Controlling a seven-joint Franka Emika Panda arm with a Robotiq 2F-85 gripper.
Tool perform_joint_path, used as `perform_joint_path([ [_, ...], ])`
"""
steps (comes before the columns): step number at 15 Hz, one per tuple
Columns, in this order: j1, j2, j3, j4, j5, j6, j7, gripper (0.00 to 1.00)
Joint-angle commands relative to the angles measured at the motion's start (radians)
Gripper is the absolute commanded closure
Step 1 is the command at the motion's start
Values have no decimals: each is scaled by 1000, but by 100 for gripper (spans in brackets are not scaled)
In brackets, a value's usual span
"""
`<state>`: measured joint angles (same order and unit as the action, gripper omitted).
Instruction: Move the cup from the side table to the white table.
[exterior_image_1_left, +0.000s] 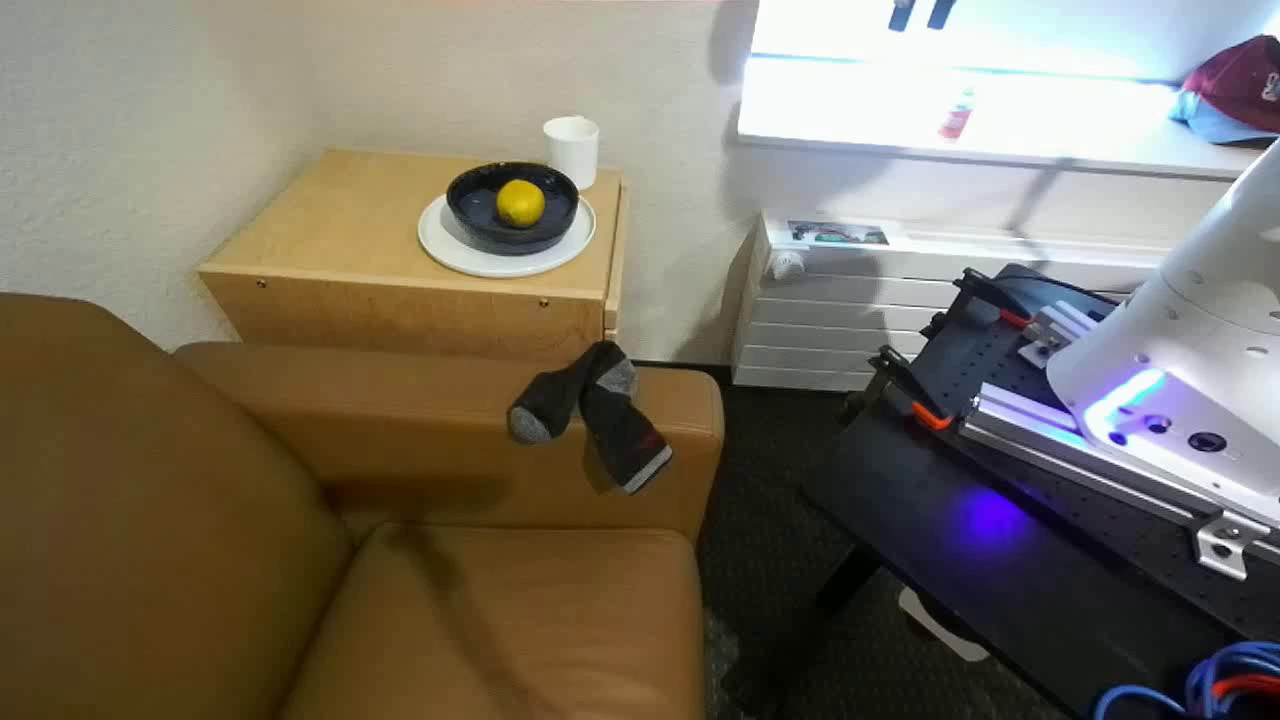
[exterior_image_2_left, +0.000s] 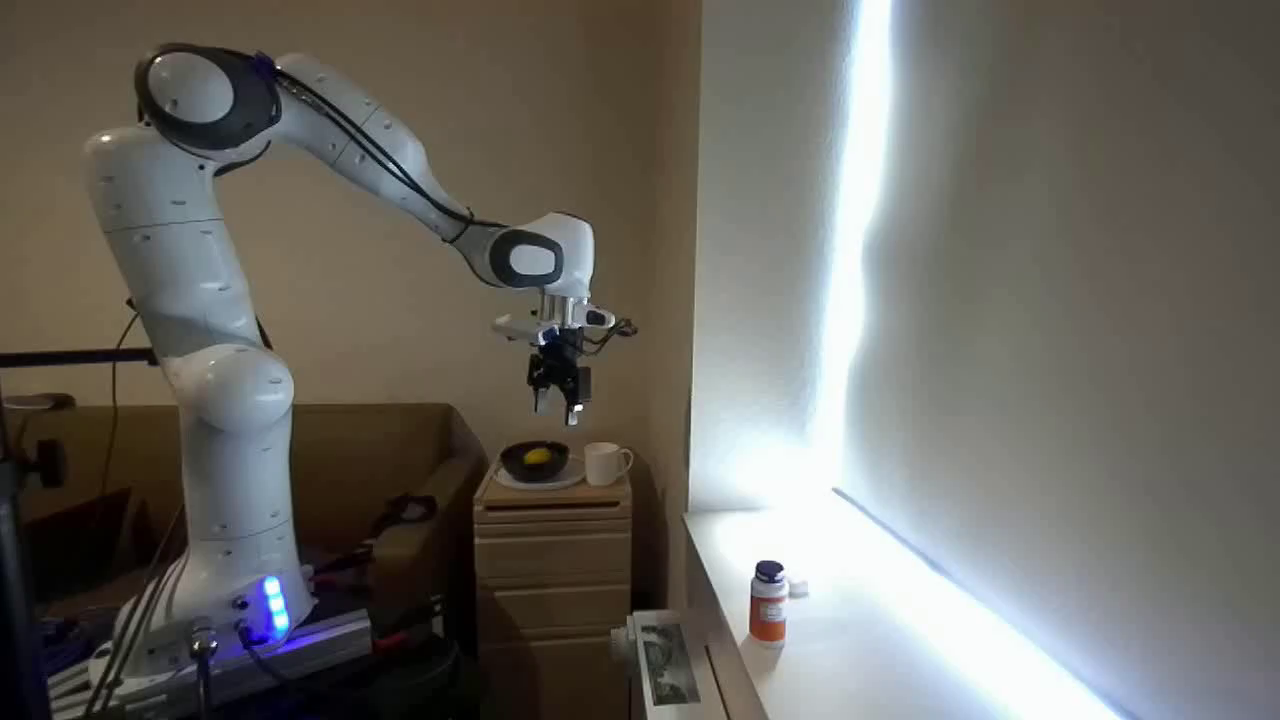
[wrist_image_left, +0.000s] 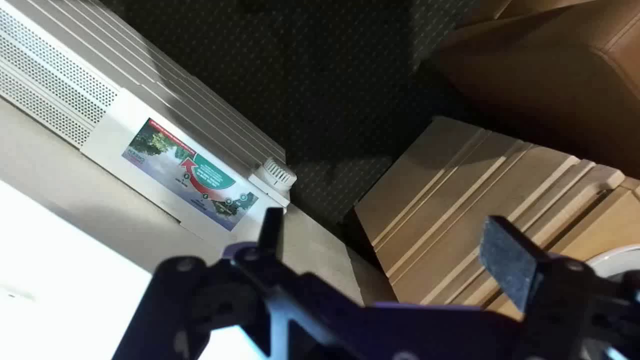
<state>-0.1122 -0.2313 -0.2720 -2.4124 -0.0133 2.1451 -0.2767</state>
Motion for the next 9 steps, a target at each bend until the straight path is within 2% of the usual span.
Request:
perform_joint_path([
  [1, -20, 1, 19, 1, 5, -1, -4, 0],
  [2, -28, -1, 29, -5, -26, 24, 32, 0],
  [3, -3, 66, 68, 23, -33, 88, 100, 0],
  [7, 48, 199, 205, 79, -63, 449, 392, 0],
  [8, 56, 250, 235, 113, -103, 512, 486, 0],
  [9, 65, 300, 253, 160, -146, 522, 572, 0],
])
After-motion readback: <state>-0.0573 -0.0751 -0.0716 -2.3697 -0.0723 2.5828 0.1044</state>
